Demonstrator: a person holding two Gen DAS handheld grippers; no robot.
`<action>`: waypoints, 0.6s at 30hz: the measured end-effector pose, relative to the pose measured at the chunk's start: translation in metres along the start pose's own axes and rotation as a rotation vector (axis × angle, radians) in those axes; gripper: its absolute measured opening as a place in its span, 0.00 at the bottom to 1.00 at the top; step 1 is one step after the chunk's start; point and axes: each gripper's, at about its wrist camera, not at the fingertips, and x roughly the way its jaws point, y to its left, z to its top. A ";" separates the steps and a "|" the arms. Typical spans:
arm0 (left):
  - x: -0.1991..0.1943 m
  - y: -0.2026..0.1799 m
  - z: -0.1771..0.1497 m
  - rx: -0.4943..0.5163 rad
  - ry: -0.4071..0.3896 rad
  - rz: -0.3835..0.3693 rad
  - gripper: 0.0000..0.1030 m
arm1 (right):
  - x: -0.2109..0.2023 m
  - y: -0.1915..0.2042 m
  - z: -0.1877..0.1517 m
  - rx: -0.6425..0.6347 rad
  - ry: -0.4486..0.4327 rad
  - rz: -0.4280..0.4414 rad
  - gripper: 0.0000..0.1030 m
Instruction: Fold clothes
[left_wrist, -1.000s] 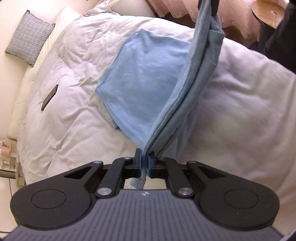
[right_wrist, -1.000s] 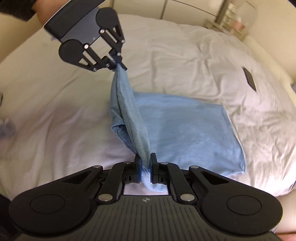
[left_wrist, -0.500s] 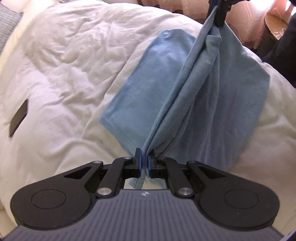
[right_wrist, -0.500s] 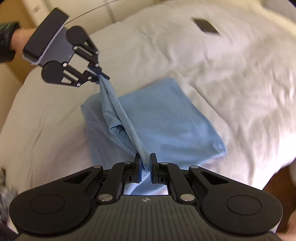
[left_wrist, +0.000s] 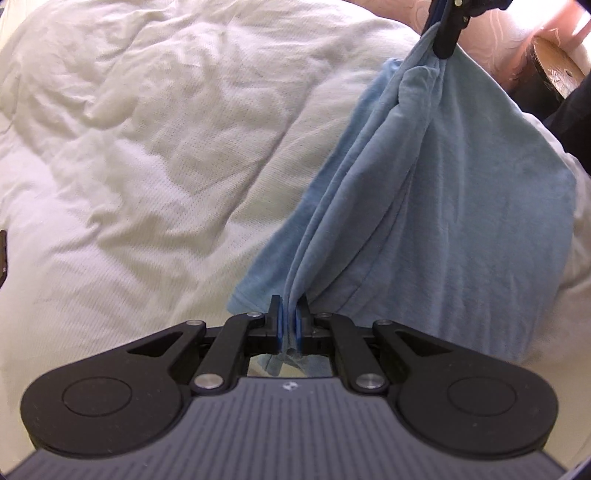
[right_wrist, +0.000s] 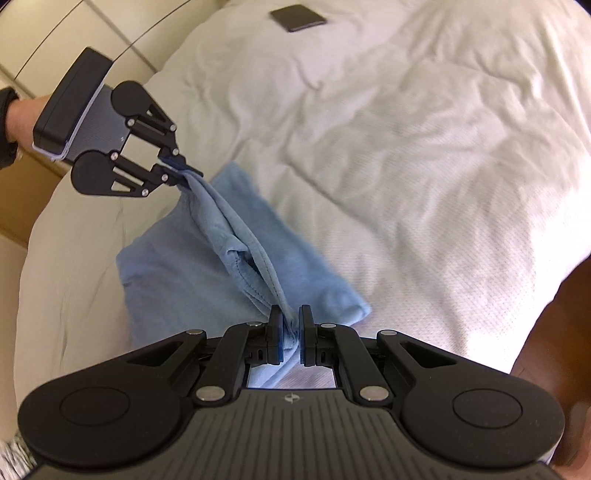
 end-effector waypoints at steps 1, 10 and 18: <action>0.003 0.002 0.001 -0.007 0.000 -0.003 0.05 | 0.002 -0.003 0.000 0.014 0.001 -0.001 0.05; 0.026 0.020 -0.005 -0.226 -0.023 0.036 0.22 | 0.024 -0.029 -0.003 0.134 -0.001 -0.038 0.14; -0.012 0.010 -0.040 -0.437 -0.081 0.089 0.22 | -0.009 -0.031 -0.011 0.189 -0.096 -0.104 0.20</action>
